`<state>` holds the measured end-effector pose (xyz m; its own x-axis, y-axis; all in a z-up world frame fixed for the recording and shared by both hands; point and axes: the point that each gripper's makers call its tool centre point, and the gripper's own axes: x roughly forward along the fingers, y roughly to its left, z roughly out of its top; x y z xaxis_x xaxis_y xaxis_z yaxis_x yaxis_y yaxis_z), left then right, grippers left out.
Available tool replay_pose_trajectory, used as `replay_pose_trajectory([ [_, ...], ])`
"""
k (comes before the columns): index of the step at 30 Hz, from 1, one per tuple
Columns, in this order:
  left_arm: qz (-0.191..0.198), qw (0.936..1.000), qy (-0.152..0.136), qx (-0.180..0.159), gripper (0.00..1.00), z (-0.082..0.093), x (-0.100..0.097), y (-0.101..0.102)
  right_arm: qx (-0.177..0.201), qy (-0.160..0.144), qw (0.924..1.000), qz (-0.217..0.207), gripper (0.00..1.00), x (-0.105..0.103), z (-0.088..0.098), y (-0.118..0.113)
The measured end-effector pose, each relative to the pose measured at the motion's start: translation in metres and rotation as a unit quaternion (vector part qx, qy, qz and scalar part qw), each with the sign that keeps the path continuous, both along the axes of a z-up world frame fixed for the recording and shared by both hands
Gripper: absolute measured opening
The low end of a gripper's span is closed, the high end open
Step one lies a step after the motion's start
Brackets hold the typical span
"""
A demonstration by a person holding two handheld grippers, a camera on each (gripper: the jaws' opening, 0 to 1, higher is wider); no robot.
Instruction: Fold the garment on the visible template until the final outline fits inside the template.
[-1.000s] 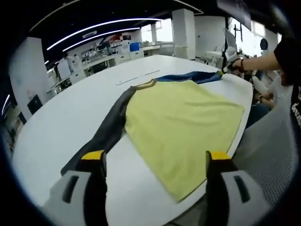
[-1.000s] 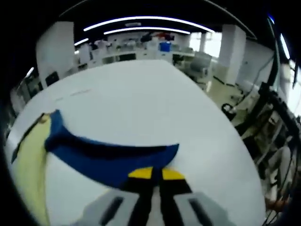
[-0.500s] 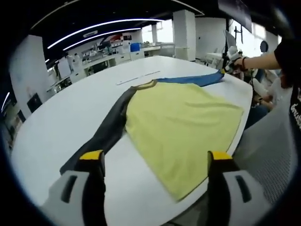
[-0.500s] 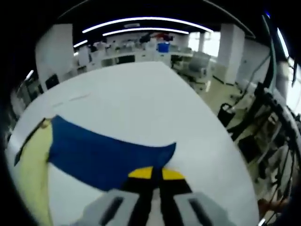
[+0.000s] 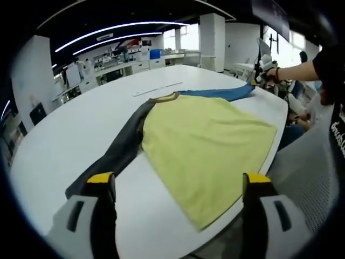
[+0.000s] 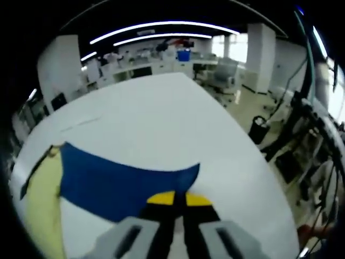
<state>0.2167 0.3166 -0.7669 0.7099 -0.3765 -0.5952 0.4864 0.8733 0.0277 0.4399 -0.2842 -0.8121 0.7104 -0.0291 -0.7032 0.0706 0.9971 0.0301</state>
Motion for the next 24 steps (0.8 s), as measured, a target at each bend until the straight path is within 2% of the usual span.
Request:
replay_pose_trajectory([
  [8, 0.005, 0.9997, 0.016, -0.02, 0.98, -0.002, -0.003, 0.001, -0.003, -0.009, 0.9999, 0.013, 0.0, -0.002, 0.016, 0.017],
  [17, 0.006, 0.9997, 0.016, -0.017, 0.97, 0.0, -0.009, 0.0, -0.004, -0.016, 0.9992, 0.037, 0.0, 0.01, 0.031, 0.039],
  [20, 0.008, 0.9996, 0.024, -0.011, 0.95, -0.002, -0.013, 0.002, 0.008, -0.022, 0.9988, 0.042, 0.0, 0.03, 0.032, 0.03],
  [24, 0.01, 0.9995, 0.026, -0.014, 0.96, 0.0, -0.016, 0.001, 0.014, -0.02, 0.9984, 0.052, 0.0, 0.045, 0.036, 0.036],
])
